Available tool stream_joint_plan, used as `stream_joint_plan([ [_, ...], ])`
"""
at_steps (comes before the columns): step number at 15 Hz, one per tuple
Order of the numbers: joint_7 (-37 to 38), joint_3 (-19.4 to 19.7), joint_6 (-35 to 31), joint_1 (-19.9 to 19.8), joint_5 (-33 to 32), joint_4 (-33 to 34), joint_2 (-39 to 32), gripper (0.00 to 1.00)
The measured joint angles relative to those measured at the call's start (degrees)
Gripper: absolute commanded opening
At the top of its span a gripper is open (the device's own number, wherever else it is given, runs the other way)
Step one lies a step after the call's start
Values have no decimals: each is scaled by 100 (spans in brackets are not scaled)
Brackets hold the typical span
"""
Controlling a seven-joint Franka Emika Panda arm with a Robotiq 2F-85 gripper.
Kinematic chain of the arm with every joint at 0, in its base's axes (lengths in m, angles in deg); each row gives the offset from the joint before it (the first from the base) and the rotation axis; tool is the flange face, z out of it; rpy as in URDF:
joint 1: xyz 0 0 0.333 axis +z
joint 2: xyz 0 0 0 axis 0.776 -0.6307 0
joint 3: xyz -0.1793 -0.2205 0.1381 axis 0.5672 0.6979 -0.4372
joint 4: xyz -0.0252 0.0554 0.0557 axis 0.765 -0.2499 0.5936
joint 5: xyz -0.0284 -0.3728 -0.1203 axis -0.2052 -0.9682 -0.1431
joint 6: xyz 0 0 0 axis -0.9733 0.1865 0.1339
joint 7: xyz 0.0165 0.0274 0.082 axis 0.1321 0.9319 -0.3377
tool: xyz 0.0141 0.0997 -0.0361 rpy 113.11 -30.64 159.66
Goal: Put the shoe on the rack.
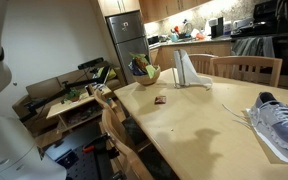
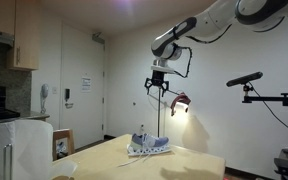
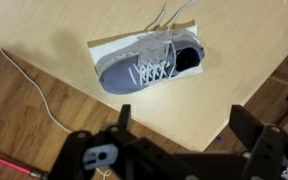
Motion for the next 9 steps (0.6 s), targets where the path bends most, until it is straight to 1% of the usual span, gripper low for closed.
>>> stream_joint_plan([
  [2,14,96,-203,204,-502,-34,-104,100],
  [5,170,208,-225,490,-1049,44,-395,100],
  [7,371,224,-236,592,-1117,264,-689,100],
  [9,473,223,-234,620,-1118,646,-1062,100],
])
